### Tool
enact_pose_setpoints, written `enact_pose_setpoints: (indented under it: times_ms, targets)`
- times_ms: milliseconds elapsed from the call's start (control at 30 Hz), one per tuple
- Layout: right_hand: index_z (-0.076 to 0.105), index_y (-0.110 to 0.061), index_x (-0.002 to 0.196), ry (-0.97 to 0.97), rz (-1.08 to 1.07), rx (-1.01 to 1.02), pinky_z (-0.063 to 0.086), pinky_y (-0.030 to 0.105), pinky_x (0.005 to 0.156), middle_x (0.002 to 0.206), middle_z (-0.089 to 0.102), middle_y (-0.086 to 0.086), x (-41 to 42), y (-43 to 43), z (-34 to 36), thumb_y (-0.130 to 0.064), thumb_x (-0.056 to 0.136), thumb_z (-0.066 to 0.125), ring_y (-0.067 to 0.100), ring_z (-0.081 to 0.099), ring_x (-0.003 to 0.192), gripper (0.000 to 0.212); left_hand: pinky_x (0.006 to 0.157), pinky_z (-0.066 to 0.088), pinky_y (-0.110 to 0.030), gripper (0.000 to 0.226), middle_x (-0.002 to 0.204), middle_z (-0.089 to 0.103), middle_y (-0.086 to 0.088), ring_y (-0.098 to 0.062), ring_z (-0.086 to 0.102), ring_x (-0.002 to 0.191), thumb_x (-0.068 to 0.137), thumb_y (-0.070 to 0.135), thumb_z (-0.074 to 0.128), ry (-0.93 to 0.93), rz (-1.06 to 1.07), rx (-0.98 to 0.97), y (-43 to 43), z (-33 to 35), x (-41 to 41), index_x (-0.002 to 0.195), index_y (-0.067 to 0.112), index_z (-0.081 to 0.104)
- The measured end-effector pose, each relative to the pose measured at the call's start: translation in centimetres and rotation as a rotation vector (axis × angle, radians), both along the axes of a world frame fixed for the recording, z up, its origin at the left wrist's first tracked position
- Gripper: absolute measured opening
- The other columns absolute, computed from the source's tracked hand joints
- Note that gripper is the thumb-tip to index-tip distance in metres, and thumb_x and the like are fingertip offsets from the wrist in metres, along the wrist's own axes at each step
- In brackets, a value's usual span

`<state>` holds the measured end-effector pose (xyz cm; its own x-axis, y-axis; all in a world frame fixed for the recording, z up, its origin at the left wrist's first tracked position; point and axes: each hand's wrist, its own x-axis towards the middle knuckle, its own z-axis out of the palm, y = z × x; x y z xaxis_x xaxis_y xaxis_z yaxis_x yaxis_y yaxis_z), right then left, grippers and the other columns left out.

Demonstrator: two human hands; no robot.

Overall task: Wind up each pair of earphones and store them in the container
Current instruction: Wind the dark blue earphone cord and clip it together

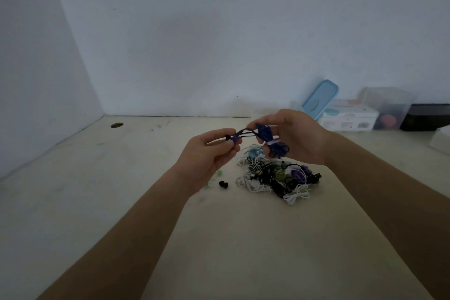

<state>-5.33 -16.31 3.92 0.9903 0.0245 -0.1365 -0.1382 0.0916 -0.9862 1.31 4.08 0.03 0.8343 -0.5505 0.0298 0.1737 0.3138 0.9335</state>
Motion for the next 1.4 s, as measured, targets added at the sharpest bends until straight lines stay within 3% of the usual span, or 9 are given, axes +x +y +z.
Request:
enact_pose_setpoints:
  times_ms: [167,300,433,533,733,933,1100,1267,1400]
  targets:
    - [0.064,-0.007,0.117,0.063,0.054,-0.280,0.054,0.036,0.062,0.079,0.055,0.012,-1.2,2.3,-0.5,-0.056,0.092,0.055,0.030,0.059,0.063,0.056,0.080,0.057,-0.024,0.024,0.102,0.075,-0.014,-0.023,0.073,0.088,0.086,-0.005,0.068,-0.212,0.031,0.195,1.6,0.5,-0.6,0.107,0.007,0.071]
    - [0.064,-0.003,0.104,-0.015,0.079,-0.461,0.055,0.050,0.080,0.073,0.063,0.013,-1.8,3.6,-1.0,-0.055,0.094,0.055,0.038,0.067,0.070,0.054,0.076,0.059,-0.023,0.027,0.090,0.077,-0.010,-0.017,0.073,0.081,0.081,-0.001,0.075,-0.387,0.061,0.389,1.7,0.7,-1.8,0.106,0.007,0.070]
    - [0.063,-0.005,0.090,-0.053,0.081,-0.676,0.052,0.044,0.086,0.072,0.072,0.011,-2.4,4.1,-1.6,-0.042,0.099,0.055,0.035,0.073,0.082,0.038,0.068,0.057,-0.020,0.026,0.084,0.077,-0.007,-0.017,0.074,0.076,0.074,-0.003,0.080,-0.502,0.070,0.464,1.3,0.4,-2.8,0.096,0.005,0.070]
    - [0.062,-0.005,0.093,-0.027,0.100,-0.625,0.055,0.047,0.088,0.074,0.072,0.012,-3.0,3.7,-2.1,-0.032,0.101,0.055,0.032,0.075,0.079,0.029,0.065,0.053,-0.016,0.025,0.086,0.077,-0.004,-0.019,0.074,0.076,0.072,0.000,0.084,-0.530,0.098,0.485,1.2,0.1,-3.3,0.092,0.007,0.071]
    - [0.063,-0.012,0.100,-0.082,0.018,-0.543,0.058,0.037,0.066,0.072,0.072,0.014,-3.8,2.8,-2.8,-0.024,0.101,0.056,0.033,0.073,0.070,0.013,0.076,0.059,-0.025,0.021,0.095,0.077,-0.004,-0.018,0.075,0.085,0.083,0.002,0.076,-0.344,-0.002,0.385,1.7,-0.2,-3.9,0.102,0.009,0.070]
    - [0.064,-0.011,0.091,-0.161,-0.110,-0.422,0.055,0.026,0.057,0.090,0.076,0.008,-3.7,2.6,-3.4,-0.017,0.095,0.065,0.022,0.072,0.075,0.007,0.069,0.056,-0.019,0.017,0.086,0.077,-0.008,-0.016,0.072,0.076,0.077,0.000,0.080,-0.470,0.017,0.532,1.6,-1.7,-4.3,0.091,0.006,0.073]
    - [0.063,-0.005,0.097,-0.177,-0.051,-0.542,0.061,0.035,0.075,0.088,0.076,0.013,-3.4,2.5,-4.2,-0.006,0.089,0.070,0.031,0.073,0.083,0.011,0.063,0.054,-0.019,0.017,0.087,0.076,-0.012,-0.013,0.070,0.067,0.077,-0.005,0.077,-0.475,0.013,0.538,1.1,-2.1,-4.4,0.090,0.004,0.073]
    - [0.066,-0.015,0.100,-0.231,0.016,-0.769,0.059,0.031,0.086,0.095,0.076,0.001,-3.5,2.3,-4.7,-0.005,0.081,0.076,0.012,0.073,0.087,0.023,0.067,0.053,-0.016,0.018,0.085,0.077,-0.004,-0.012,0.073,0.073,0.075,-0.003,0.080,-0.528,0.015,0.584,0.9,-2.3,-4.5,0.088,0.008,0.074]
    - [0.067,-0.019,0.104,-0.231,0.082,-0.853,0.059,0.023,0.081,0.097,0.076,-0.003,-3.9,2.4,-4.4,-0.006,0.075,0.082,0.007,0.072,0.082,0.035,0.067,0.052,-0.015,0.019,0.086,0.077,-0.005,-0.013,0.073,0.075,0.074,-0.002,0.081,-0.491,0.022,0.562,0.8,-2.3,-4.6,0.088,0.008,0.074]
